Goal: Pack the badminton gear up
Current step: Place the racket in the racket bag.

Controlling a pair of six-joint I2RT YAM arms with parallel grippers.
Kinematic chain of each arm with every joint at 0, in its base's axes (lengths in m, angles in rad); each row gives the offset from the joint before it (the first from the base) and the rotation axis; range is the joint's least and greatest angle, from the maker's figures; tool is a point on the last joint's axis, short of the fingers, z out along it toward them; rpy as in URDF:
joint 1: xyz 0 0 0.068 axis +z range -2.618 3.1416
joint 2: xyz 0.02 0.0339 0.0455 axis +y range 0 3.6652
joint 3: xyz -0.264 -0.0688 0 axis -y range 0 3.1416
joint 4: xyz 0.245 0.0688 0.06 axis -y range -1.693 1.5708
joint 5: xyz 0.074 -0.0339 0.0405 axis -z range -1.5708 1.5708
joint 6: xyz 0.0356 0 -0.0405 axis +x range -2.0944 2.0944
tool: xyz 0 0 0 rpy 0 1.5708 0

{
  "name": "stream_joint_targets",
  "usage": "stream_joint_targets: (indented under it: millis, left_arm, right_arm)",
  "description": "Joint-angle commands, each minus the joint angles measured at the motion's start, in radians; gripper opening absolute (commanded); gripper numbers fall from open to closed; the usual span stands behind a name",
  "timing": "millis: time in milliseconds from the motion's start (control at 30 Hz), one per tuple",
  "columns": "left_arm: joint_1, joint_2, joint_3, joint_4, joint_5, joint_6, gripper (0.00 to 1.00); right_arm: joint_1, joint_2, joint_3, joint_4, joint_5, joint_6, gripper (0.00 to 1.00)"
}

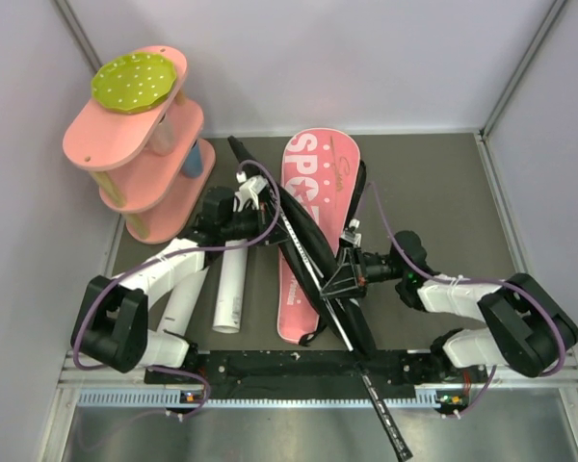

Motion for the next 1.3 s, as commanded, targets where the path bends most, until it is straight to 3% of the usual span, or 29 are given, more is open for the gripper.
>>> stream_joint_targets:
  millis: [0,33,67,100,167,200,533,667,967,1267]
  left_arm:
    - [-0.004,-0.041,0.003,-0.046,-0.014,0.038,0.0]
    - [-0.004,-0.042,0.003,-0.046,-0.015,0.039,0.0]
    - [-0.004,-0.045,0.005,-0.048,-0.018,0.039,0.0]
    - [-0.004,-0.05,0.006,-0.048,-0.02,0.041,0.0]
    - [-0.004,-0.055,0.009,-0.049,-0.023,0.041,0.0]
    - [-0.004,-0.059,0.011,-0.046,-0.023,0.036,0.0]
    - [-0.004,-0.062,0.022,-0.057,-0.03,0.042,0.0]
    - [-0.004,-0.061,0.018,-0.043,-0.02,0.029,0.0]
    - [-0.004,-0.062,0.025,0.0,-0.003,0.0,0.0]
    - [-0.03,-0.032,0.055,0.037,0.026,-0.042,0.0]
  right_arm:
    - [-0.003,-0.018,0.078,-0.185,0.051,-0.151,0.0]
    - [-0.003,-0.047,0.122,-0.315,0.061,-0.227,0.0]
    - [-0.001,-0.079,0.16,-0.604,0.08,-0.43,0.0]
    - [-0.001,-0.143,0.206,-0.783,0.133,-0.538,0.0]
    - [-0.003,-0.185,0.35,-1.033,0.201,-0.767,0.0]
    - [-0.004,-0.203,0.38,-1.154,0.237,-0.797,0.0]
    - [-0.017,-0.286,0.382,-1.238,0.247,-0.831,0.0]
    - [-0.018,-0.222,0.363,-1.2,0.253,-0.823,0.0]
    - [-0.017,-0.021,0.487,-1.16,0.327,-0.766,0.0]
    - [0.022,0.221,0.751,-1.046,0.477,-0.697,0.0]
